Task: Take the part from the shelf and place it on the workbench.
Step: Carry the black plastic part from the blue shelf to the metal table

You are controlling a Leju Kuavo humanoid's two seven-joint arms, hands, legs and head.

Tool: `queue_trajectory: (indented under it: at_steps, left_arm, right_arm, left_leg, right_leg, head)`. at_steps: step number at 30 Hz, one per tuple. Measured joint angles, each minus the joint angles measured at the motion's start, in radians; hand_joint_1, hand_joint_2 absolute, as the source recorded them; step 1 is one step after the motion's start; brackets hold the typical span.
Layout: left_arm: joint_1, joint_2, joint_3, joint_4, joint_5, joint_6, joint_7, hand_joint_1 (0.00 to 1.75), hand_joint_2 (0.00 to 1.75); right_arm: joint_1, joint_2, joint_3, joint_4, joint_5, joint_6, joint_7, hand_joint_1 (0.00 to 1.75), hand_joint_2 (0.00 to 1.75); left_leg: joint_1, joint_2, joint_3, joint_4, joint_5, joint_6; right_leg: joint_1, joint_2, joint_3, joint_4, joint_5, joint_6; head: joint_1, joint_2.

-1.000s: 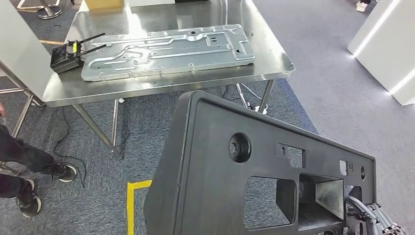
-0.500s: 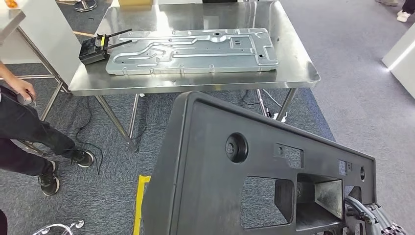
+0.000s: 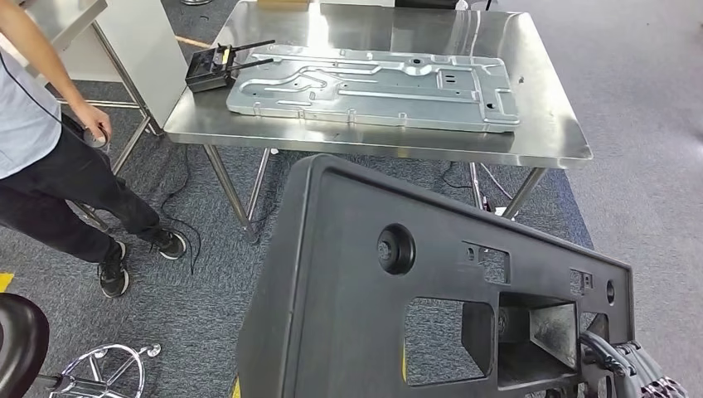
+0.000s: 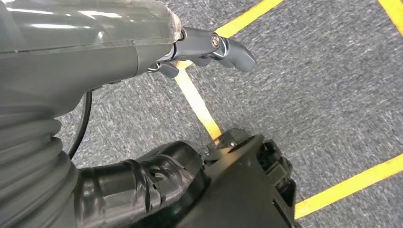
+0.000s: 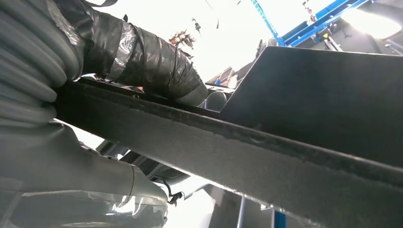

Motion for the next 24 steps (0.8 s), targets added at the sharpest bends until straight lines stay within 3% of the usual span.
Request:
queue_trajectory:
  at_steps: [1, 3, 5, 7, 11, 15, 17, 19, 20, 21, 22, 24]
  left_arm:
    - [0.000, 0.000, 0.000, 0.000, 0.000, -0.002, 0.000, 0.00, 1.75]
    - [-0.001, -0.001, 0.000, 0.000, 0.001, -0.005, 0.000, 0.00, 1.75]
    - [-0.001, -0.002, -0.001, 0.000, 0.001, -0.008, 0.000, 0.00, 1.75]
    - [-0.001, -0.002, -0.001, 0.000, 0.001, -0.009, 0.001, 0.00, 1.75]
    - [-0.002, -0.002, -0.001, 0.000, 0.000, -0.011, 0.002, 0.00, 1.75]
    - [-0.002, -0.001, -0.001, 0.000, 0.000, -0.020, 0.002, 0.00, 1.75]
    - [-0.002, -0.002, -0.002, 0.000, -0.001, -0.024, 0.002, 0.00, 1.75]
    - [-0.002, -0.002, -0.002, 0.000, -0.002, -0.025, 0.002, 0.00, 1.75]
    - [-0.002, -0.002, -0.002, 0.000, -0.002, -0.025, 0.002, 0.00, 1.75]
    - [-0.002, -0.002, -0.002, 0.000, -0.003, -0.025, 0.002, 0.00, 1.75]
    - [-0.002, -0.002, -0.002, 0.000, -0.003, -0.024, 0.002, 0.00, 1.75]
    - [-0.002, -0.003, -0.003, 0.000, -0.003, -0.024, 0.001, 0.00, 1.75]
  right_arm:
    - [0.002, 0.000, 0.001, -0.002, 0.000, 0.001, 0.001, 1.75, 1.75]
    - [0.010, -0.001, 0.004, -0.006, -0.005, 0.001, 0.003, 1.75, 1.75]
    - [0.013, -0.001, 0.008, -0.003, -0.017, 0.000, 0.001, 1.75, 1.75]
    - [0.011, -0.001, 0.009, 0.006, -0.028, 0.000, 0.000, 1.75, 1.75]
    - [0.011, -0.001, 0.009, 0.016, -0.035, 0.000, -0.001, 1.75, 1.75]
    - [0.006, 0.000, 0.009, 0.017, -0.036, 0.000, -0.001, 1.75, 1.75]
    - [0.004, 0.001, 0.009, 0.016, -0.043, 0.000, -0.001, 1.75, 1.75]
    - [0.003, 0.001, 0.009, 0.016, -0.052, 0.000, -0.001, 1.75, 1.75]
    - [0.003, 0.001, 0.008, 0.016, -0.055, 0.000, -0.001, 1.75, 1.75]
    - [0.003, 0.001, 0.008, 0.016, -0.057, 0.000, -0.001, 1.75, 1.75]
    - [0.003, 0.001, 0.008, 0.016, -0.059, 0.000, -0.001, 1.75, 1.75]
    - [0.003, 0.001, 0.007, 0.016, -0.063, 0.000, -0.001, 1.75, 1.75]
  left_leg:
    - [0.000, -0.004, 0.002, -0.002, 0.002, 0.002]
    - [-0.006, -0.010, 0.005, 0.003, -0.003, 0.003]
    - [-0.012, -0.014, 0.005, 0.011, -0.011, 0.005]
    - [-0.012, -0.015, 0.006, 0.014, -0.014, 0.006]
    - [-0.012, -0.014, 0.005, 0.014, -0.015, 0.007]
    - [-0.012, -0.019, 0.013, -0.005, -0.008, 0.026]
    - [-0.003, -0.021, 0.026, -0.028, 0.005, 0.033]
    - [-0.001, -0.022, 0.028, -0.033, 0.008, 0.036]
    - [-0.001, -0.024, 0.028, -0.033, 0.008, 0.035]
    - [0.000, -0.026, 0.029, -0.032, 0.006, 0.033]
    - [0.002, -0.029, 0.031, -0.030, 0.004, 0.030]
    - [0.007, -0.037, 0.035, -0.022, -0.005, 0.017]
  right_leg:
    - [0.000, 0.016, -0.005, 0.011, -0.010, 0.003]
    - [-0.001, 0.042, -0.011, 0.014, -0.009, -0.018]
    - [-0.003, 0.043, -0.007, 0.000, 0.007, -0.023]
    - [-0.005, 0.043, -0.004, 0.000, 0.008, -0.003]
    - [-0.005, 0.044, -0.004, -0.001, 0.008, 0.000]
    - [-0.010, 0.044, 0.005, -0.017, 0.011, 0.019]
    - [-0.008, 0.058, -0.014, 0.029, -0.022, 0.023]
    - [-0.011, 0.070, -0.076, 0.153, -0.083, 0.026]
    - [-0.013, 0.072, -0.110, 0.216, -0.104, 0.027]
    - [-0.017, 0.072, -0.132, 0.254, -0.107, 0.030]
    - [-0.020, 0.073, -0.136, 0.251, -0.089, 0.032]
    - [-0.028, 0.074, -0.088, 0.137, -0.014, 0.038]
  head:
    - [0.001, 0.000]
    - [0.003, 0.000]
    - [0.004, 0.000]
    - [0.005, 0.000]
    - [0.005, 0.000]
    - [0.004, 0.000]
    - [0.005, 0.000]
    - [0.005, 0.000]
    - [0.005, 0.000]
    - [0.005, 0.000]
    - [0.005, 0.000]
    - [0.005, 0.000]
